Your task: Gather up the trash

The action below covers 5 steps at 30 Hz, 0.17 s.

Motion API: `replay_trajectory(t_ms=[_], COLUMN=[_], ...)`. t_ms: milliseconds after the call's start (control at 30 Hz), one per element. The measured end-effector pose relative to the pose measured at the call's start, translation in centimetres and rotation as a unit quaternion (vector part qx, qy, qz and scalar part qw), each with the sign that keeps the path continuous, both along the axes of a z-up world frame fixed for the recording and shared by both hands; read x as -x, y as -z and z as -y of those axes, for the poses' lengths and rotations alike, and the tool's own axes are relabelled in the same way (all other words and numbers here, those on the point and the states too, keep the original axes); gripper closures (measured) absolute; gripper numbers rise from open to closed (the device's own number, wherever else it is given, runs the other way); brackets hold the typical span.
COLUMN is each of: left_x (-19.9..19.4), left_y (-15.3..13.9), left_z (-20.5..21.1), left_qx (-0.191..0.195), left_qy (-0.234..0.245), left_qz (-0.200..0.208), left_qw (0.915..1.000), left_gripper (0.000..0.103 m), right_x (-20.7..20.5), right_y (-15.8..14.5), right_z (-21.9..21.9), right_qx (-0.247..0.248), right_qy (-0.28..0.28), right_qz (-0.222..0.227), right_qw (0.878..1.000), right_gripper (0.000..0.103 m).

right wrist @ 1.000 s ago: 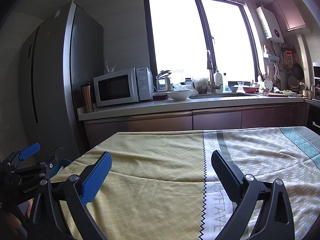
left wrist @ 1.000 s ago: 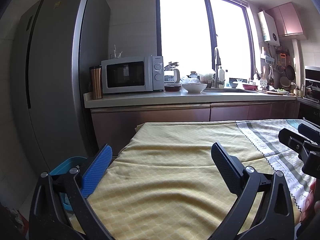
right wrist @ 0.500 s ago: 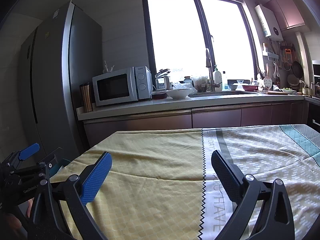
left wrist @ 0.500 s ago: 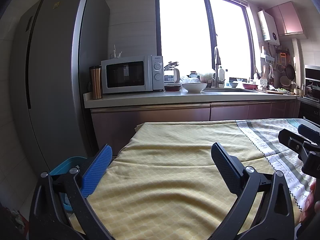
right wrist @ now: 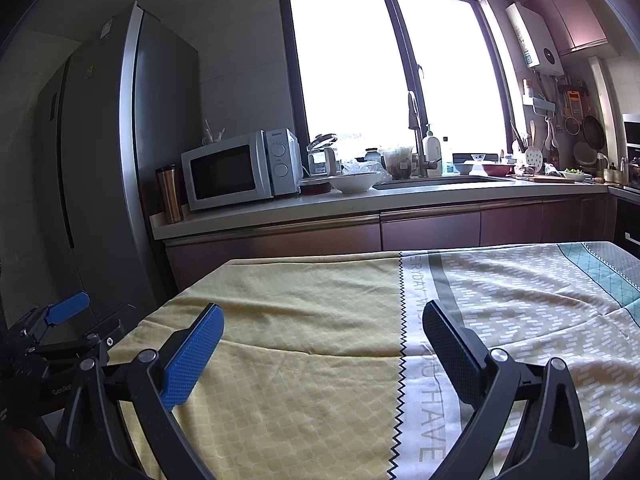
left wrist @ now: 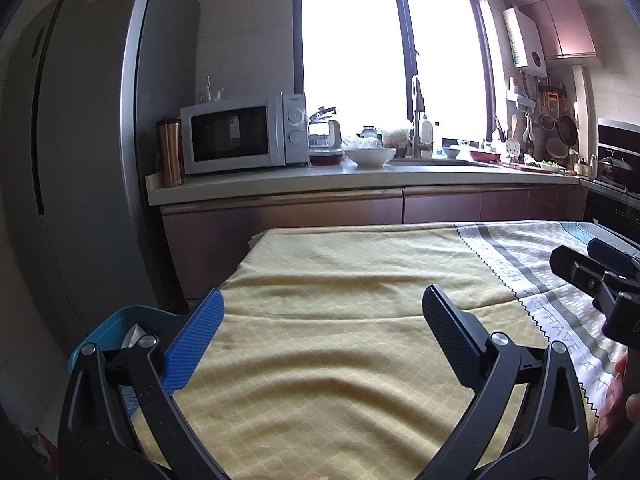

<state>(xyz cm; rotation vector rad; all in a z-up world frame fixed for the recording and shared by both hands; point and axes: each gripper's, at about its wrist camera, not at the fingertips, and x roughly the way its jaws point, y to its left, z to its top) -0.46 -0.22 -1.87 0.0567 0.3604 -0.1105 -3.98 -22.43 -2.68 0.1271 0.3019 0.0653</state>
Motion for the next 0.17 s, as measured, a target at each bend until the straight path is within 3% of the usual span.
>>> replay_trajectory(t_ms=[167], left_x=[-4.1], left_y=[1.3], left_z=[0.7], left_qx=[0.027], left_qy=[0.043], left_qz=[-0.09], left_qw=[0.9947], left_gripper=[0.005], right_x=[-0.9], right_y=[0.6], right_z=[1.9], right_qx=[-0.01], right_qy=[0.007], right_qz=[-0.033], right_qw=[0.999], right_gripper=[0.007])
